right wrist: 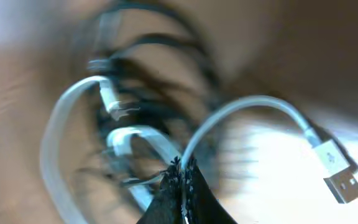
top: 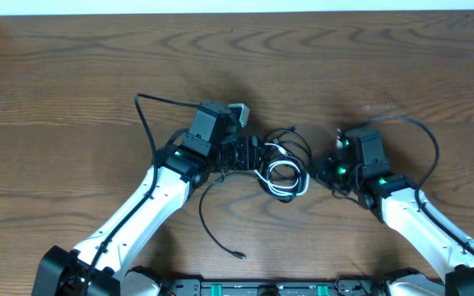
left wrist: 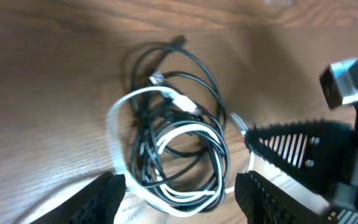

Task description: Untangle cables

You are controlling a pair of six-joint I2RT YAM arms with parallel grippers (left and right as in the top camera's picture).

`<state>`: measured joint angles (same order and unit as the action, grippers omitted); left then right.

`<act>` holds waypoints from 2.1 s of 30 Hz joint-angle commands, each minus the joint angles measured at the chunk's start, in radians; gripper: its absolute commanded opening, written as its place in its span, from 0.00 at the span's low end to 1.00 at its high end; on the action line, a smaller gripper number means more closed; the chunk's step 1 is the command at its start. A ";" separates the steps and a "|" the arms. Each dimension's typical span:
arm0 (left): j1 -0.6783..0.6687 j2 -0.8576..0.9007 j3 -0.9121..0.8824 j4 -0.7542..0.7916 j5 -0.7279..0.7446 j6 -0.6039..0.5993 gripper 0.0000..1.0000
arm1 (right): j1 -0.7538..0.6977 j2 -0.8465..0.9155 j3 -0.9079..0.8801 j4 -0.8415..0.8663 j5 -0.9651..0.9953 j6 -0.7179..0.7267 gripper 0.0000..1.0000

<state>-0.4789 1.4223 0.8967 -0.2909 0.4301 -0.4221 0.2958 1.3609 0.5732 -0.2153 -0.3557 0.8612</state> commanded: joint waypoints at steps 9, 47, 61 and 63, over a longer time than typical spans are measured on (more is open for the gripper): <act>0.000 0.004 -0.005 -0.007 -0.084 -0.032 0.63 | -0.006 -0.009 0.002 -0.276 0.459 0.102 0.15; 0.271 0.064 -0.005 -0.412 -0.517 -0.620 0.63 | 0.446 -0.180 0.086 -0.142 0.084 -0.578 0.52; 0.300 0.064 -0.005 -0.452 -0.509 -0.620 0.63 | 0.531 0.083 0.113 -0.064 0.306 -0.578 0.51; 0.300 0.064 -0.005 -0.452 -0.509 -0.620 0.63 | 0.531 0.084 0.114 -0.057 0.360 -0.579 0.51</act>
<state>-0.1833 1.4895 0.8940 -0.7364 -0.0662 -1.0286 0.8215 1.4456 0.6544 -0.2798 -0.0944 0.3012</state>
